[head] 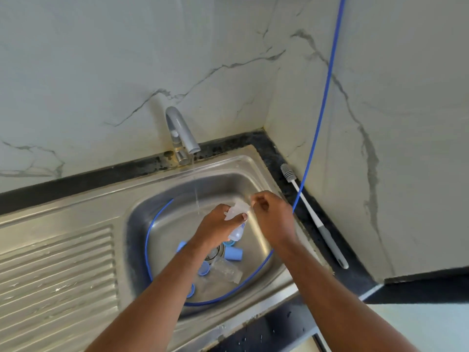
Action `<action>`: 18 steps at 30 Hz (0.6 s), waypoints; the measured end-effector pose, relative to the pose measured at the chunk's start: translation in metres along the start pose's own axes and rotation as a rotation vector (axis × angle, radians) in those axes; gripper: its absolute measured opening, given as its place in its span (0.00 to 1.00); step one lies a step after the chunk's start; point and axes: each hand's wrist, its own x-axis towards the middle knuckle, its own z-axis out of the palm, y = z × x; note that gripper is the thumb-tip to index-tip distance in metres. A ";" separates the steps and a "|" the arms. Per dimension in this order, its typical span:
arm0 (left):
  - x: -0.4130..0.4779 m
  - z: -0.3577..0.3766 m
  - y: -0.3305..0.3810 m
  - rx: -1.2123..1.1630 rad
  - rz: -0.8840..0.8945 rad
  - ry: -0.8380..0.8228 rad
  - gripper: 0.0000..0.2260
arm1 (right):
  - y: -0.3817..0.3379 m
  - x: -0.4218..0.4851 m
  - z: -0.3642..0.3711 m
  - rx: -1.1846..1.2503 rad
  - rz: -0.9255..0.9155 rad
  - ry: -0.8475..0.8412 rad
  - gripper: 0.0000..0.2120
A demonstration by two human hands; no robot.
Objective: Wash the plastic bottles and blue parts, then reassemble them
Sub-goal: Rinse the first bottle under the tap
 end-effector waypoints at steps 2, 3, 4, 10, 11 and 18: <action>-0.001 0.012 0.006 0.004 0.013 -0.021 0.19 | 0.012 -0.007 -0.022 0.011 -0.001 0.149 0.05; -0.002 0.018 0.009 0.006 0.020 -0.032 0.18 | 0.020 -0.009 -0.033 -0.002 0.018 0.199 0.05; -0.002 0.023 0.012 0.006 0.029 -0.042 0.18 | 0.029 -0.010 -0.043 -0.032 0.044 0.236 0.05; -0.006 0.044 0.020 0.012 0.057 -0.085 0.17 | 0.088 -0.016 -0.093 -0.384 0.285 0.243 0.03; -0.007 0.046 0.020 0.014 0.052 -0.091 0.17 | 0.096 -0.019 -0.097 -0.454 0.318 0.210 0.03; -0.010 0.050 0.016 0.012 0.063 -0.091 0.17 | 0.119 -0.028 -0.101 -0.612 0.403 0.093 0.02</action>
